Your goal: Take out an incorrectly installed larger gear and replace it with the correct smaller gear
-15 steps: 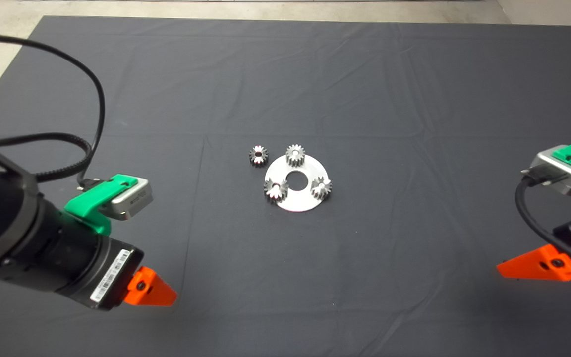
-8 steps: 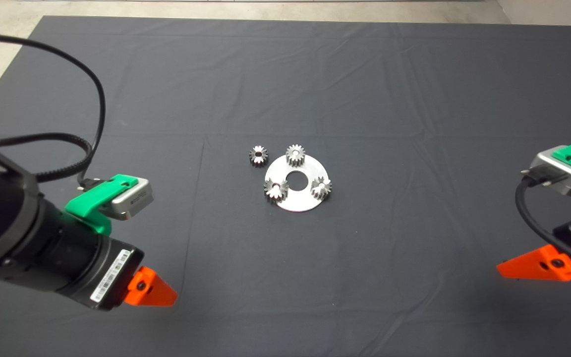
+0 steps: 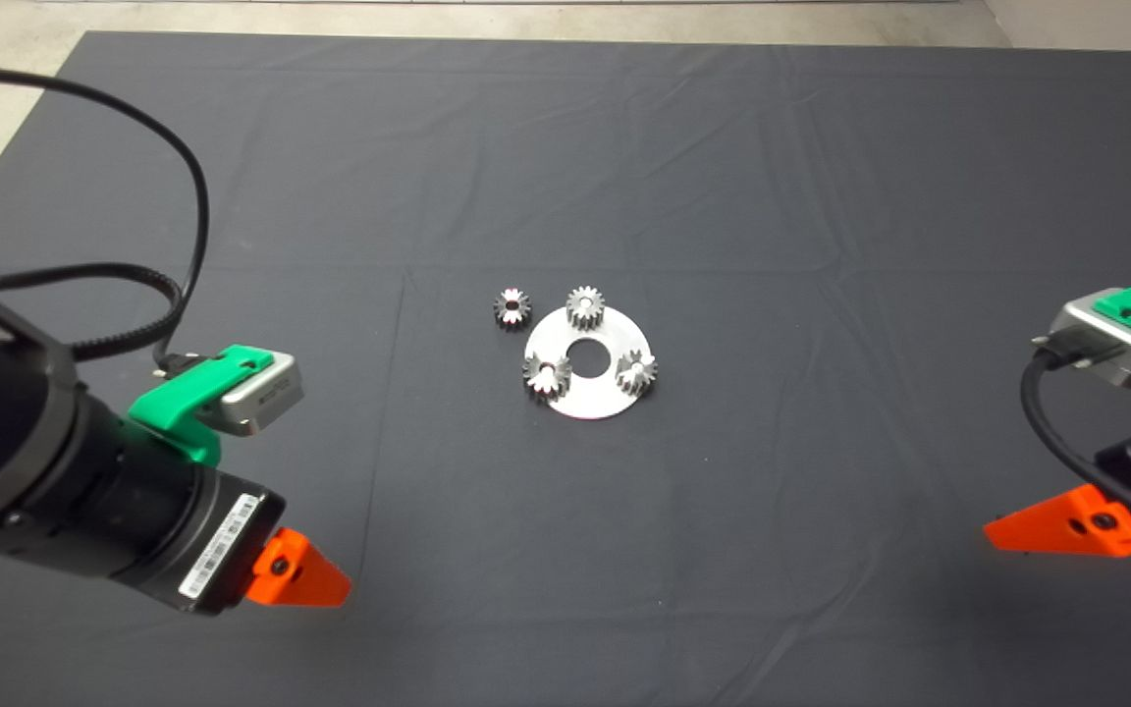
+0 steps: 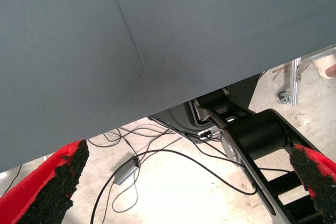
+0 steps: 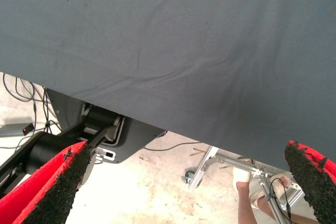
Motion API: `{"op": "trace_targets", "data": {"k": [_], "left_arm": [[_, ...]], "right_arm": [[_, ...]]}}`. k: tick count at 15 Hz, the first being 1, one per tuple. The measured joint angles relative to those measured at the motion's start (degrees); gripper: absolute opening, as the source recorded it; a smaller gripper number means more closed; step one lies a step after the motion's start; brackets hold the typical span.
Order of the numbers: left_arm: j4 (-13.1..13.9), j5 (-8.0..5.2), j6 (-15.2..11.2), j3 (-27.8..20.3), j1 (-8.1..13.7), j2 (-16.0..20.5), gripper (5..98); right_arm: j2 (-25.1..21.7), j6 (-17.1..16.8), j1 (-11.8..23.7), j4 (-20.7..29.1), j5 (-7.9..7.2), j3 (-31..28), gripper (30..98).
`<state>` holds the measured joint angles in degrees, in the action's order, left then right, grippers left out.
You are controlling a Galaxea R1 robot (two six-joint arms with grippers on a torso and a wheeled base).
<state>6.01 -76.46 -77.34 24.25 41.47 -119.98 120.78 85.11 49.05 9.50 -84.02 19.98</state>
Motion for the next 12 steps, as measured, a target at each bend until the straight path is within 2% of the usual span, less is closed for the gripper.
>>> {"op": "trace_targets", "data": {"k": [12], "left_arm": [[0.00,0.00,0.00,0.00,0.00,0.00,98.3]], "right_arm": [[0.02,0.00,0.00,0.00,0.00,0.00,97.7]]}}
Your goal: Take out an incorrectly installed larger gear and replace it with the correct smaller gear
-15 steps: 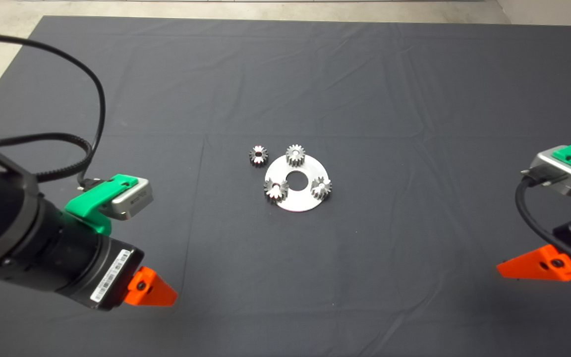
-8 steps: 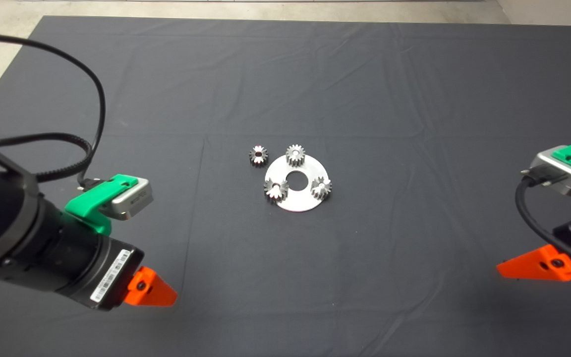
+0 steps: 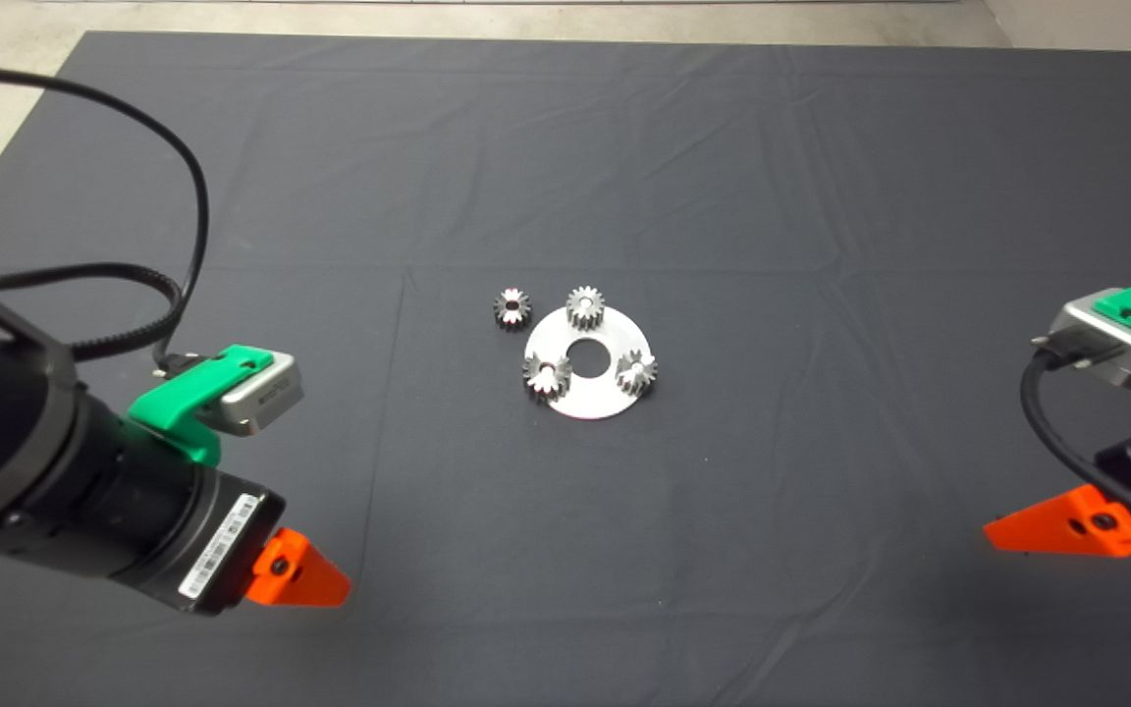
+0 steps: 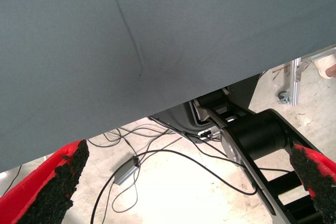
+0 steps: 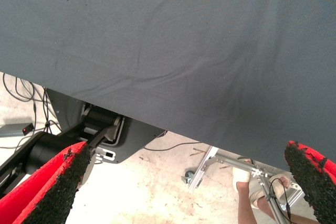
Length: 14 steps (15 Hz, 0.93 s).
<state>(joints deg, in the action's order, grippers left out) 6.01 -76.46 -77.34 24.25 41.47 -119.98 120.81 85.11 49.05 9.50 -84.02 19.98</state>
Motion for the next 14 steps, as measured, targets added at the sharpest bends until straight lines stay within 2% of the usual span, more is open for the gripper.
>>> {"op": "trace_targets", "data": {"k": [11,14], "left_arm": [[0.00,-0.02,0.00,0.00,0.00,-0.02,98.3],[0.00,-0.02,0.00,0.00,0.00,-0.22,98.3]], "right_arm": [[0.05,-0.02,0.00,0.00,0.00,0.00,97.7],[1.27,-0.01,0.00,0.00,0.00,0.00,97.7]]}}
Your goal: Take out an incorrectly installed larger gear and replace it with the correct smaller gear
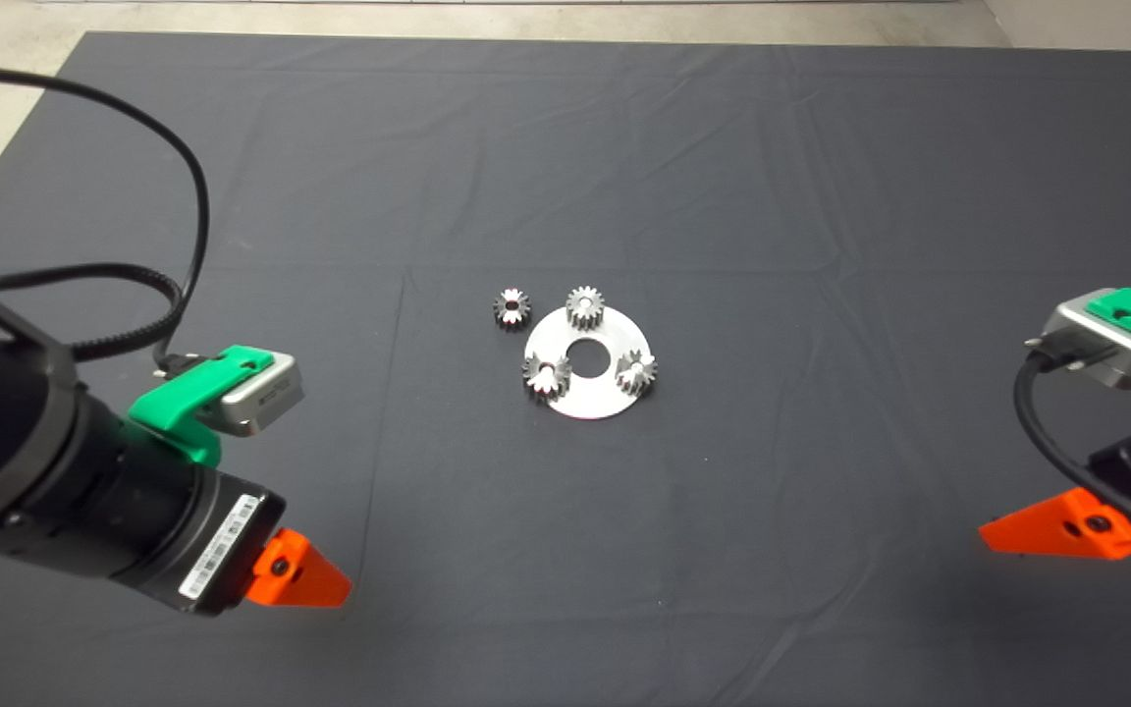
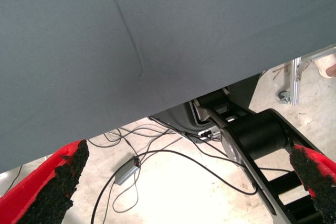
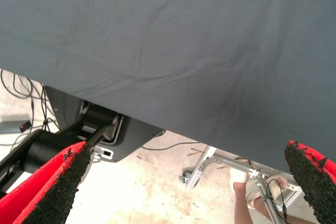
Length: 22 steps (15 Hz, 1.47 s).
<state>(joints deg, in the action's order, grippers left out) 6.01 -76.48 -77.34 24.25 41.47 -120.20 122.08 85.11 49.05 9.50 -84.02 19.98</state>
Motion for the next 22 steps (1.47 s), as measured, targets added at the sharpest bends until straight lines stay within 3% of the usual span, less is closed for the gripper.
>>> {"op": "trace_targets", "data": {"k": [4,8,14,18,22], "left_arm": [[-0.01,-0.02,-0.02,0.00,0.00,0.02,98.3],[0.00,-0.02,-0.02,0.00,0.00,-0.15,98.3],[-0.01,0.00,-0.02,0.00,0.00,-0.26,98.3],[0.00,-0.02,-0.02,0.00,0.00,-0.13,98.3],[0.00,-0.04,-0.02,0.00,0.00,-0.15,98.3]], "right_arm": [[1.42,-0.05,0.00,-0.46,-0.21,0.02,97.7],[8.93,-0.14,-0.99,-2.47,-0.10,0.90,97.7],[14.86,-3.34,-9.46,-11.01,-0.24,7.96,97.7],[23.38,-4.30,-13.35,-20.06,0.06,12.18,97.7],[28.94,-5.18,-18.85,-30.53,0.00,16.70,97.7]]}}
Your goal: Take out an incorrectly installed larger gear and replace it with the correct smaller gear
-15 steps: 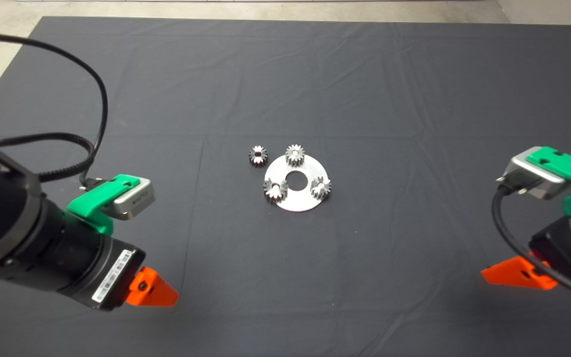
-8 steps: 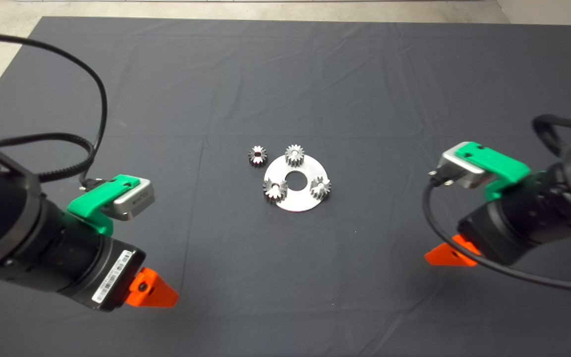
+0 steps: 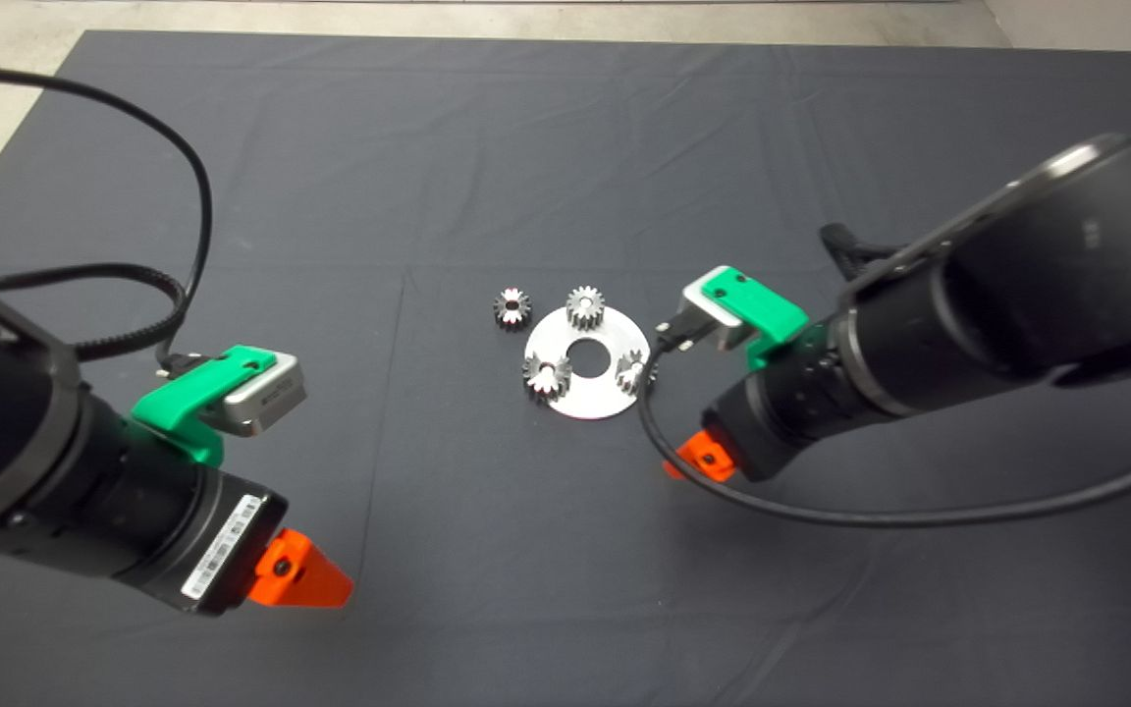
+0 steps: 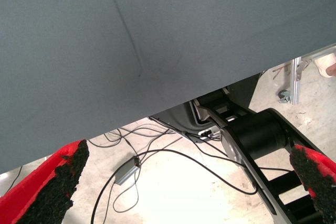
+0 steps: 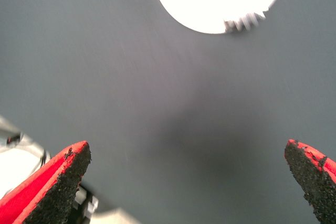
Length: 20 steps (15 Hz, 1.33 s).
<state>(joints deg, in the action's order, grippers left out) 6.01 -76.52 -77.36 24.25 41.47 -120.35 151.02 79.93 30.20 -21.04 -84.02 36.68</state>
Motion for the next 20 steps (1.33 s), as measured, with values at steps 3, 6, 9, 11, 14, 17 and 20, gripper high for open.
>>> {"op": "trace_targets", "data": {"k": [3,6,9,11,14,17,20], "left_arm": [[0.00,-0.02,-0.02,0.00,0.00,0.04,98.3],[-0.01,0.01,-0.04,0.00,0.00,0.00,98.3],[-0.01,-0.05,-0.04,0.00,0.00,0.04,98.3],[-0.01,-0.02,-0.04,-0.01,0.00,0.01,98.3],[-0.01,-0.02,-0.04,0.00,0.00,0.01,98.3],[0.00,-0.07,-0.04,-0.02,0.00,0.03,98.3],[-0.01,-0.05,-0.06,-0.01,0.00,0.01,98.3]], "right_arm": [[3.60,-0.97,-4.71,-6.20,-0.02,4.65,97.7],[8.09,-5.45,-8.09,-8.14,-0.05,10.93,97.7],[10.47,-8.30,-8.71,-10.52,0.12,14.42,97.7],[10.70,-10.09,-8.79,-12.17,-0.07,16.10,97.7],[11.16,-10.73,-9.34,-14.13,-0.13,17.26,97.7],[11.25,-10.91,-11.57,-17.50,-0.10,17.59,97.7],[11.92,-11.71,-13.53,-19.95,-0.21,19.39,97.7]]}}
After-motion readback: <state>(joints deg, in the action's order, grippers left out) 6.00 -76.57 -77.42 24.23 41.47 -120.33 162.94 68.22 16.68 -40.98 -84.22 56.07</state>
